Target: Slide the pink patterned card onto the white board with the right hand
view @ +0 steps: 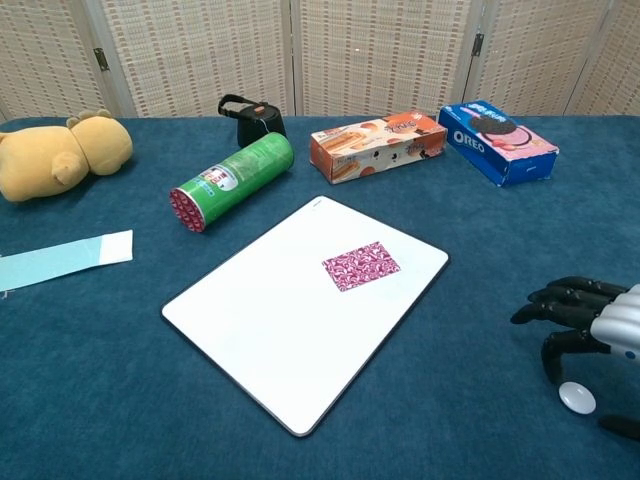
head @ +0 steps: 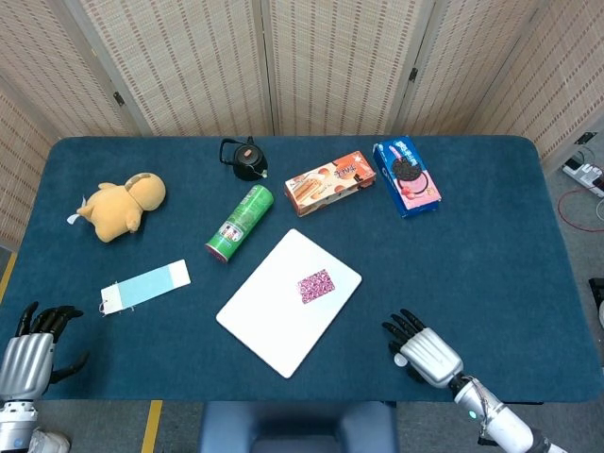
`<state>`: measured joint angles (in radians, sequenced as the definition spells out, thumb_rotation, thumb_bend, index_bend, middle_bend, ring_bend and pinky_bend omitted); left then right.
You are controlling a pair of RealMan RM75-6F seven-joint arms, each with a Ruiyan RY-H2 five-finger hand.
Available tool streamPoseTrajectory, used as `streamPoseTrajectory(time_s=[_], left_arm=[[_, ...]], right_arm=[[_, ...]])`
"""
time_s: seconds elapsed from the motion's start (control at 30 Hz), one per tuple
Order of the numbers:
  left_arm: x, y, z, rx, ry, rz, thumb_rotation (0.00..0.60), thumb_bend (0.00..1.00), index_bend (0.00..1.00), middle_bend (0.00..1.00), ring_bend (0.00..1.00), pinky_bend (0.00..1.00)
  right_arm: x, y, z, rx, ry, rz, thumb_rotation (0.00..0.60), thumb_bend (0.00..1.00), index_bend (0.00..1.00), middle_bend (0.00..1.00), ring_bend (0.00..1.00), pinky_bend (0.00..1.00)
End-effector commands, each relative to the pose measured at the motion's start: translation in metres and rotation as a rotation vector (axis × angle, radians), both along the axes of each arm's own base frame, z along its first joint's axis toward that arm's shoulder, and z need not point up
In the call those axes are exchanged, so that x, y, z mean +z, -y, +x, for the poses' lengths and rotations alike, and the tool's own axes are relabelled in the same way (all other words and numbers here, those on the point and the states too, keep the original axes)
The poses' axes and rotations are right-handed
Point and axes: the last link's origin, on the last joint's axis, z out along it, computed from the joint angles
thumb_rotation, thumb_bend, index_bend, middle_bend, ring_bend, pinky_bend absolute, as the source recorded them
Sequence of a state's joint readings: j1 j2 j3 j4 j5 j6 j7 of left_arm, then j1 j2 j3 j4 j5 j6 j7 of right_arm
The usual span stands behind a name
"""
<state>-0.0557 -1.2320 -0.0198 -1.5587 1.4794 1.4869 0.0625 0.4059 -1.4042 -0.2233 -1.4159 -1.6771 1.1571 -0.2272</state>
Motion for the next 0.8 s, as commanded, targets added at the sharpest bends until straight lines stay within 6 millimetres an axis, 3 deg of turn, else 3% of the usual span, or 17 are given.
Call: streamPoseTrajectory(time_s=[0.03,0.8], left_arm=[[0.000,0.000,-0.001,0.002,0.000,0.000,0.600,0.31,0.29,0.25,0.21,0.05],[-0.001,0.001,-0.004,0.010,0.000,-0.002,0.600,0.31,0.29,0.25,0.21,0.05]], right_arm=[[-0.001,0.001,0.000,-0.002,-0.002,0.001,0.586,0.31,0.42,0.15,0.05,0.00],[0.004,0.012,0.006,-0.026,0.021,-0.021,0.584,0.31,0.47,0.17,0.05,0.00]])
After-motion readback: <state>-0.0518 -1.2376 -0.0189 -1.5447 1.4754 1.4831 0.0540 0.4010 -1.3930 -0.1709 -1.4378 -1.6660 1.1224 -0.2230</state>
